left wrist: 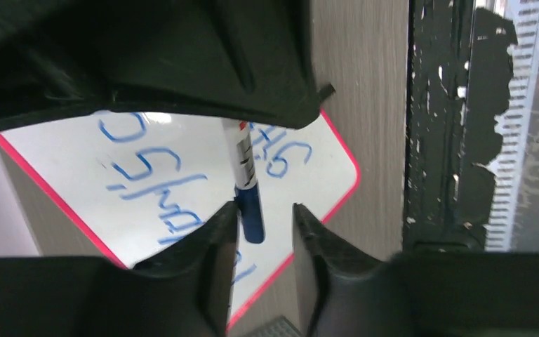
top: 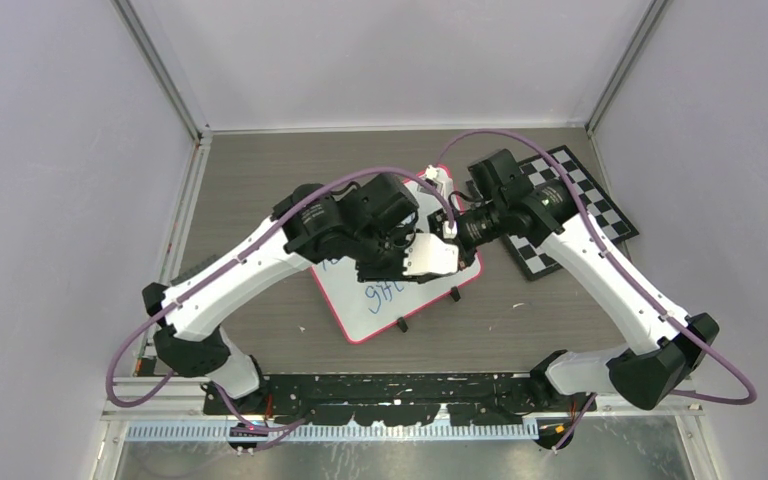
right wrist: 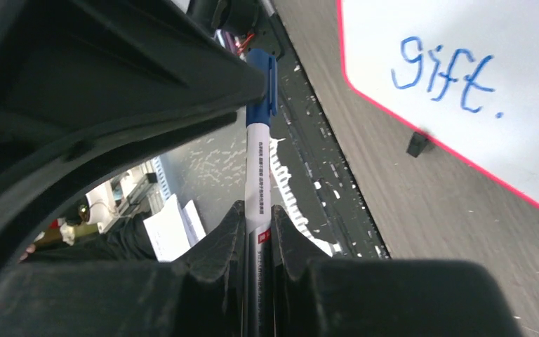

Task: Write a sentence on the whiteboard
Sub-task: Close the whiteboard marker at the center of the board, then place the whiteboard marker at the center of the board.

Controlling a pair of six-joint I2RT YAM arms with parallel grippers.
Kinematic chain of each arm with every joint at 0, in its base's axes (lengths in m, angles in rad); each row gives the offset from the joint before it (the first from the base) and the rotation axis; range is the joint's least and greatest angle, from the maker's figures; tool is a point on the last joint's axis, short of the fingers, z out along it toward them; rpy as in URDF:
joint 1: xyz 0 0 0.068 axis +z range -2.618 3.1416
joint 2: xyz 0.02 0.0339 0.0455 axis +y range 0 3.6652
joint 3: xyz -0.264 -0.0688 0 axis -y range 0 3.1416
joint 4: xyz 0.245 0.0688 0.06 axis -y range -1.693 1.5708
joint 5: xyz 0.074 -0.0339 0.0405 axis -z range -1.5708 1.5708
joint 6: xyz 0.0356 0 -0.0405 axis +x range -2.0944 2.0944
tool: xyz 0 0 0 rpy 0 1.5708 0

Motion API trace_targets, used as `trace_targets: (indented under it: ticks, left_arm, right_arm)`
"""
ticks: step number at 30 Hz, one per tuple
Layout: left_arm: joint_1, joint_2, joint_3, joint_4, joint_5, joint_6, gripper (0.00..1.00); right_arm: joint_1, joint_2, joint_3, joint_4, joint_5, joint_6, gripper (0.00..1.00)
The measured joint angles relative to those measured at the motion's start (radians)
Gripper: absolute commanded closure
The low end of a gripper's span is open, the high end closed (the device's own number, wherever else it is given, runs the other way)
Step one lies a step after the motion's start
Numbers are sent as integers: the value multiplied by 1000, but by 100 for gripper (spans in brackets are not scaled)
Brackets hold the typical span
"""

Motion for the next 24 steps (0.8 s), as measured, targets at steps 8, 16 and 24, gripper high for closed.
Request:
trace_targets:
  ticks: [8,16,24]
  left_arm:
    - [188,-191,-119,208,211,-46,31]
    - [321,-274,-189,349,404,-142,36]
    - [320,-225,-220,392,490,-139,49]
  right_arm:
    - [-89,0,14,32,29,-20,100]
    - [-95,0,47,79,-50,8,100]
    - [-61,0,48,119,-95,49,100]
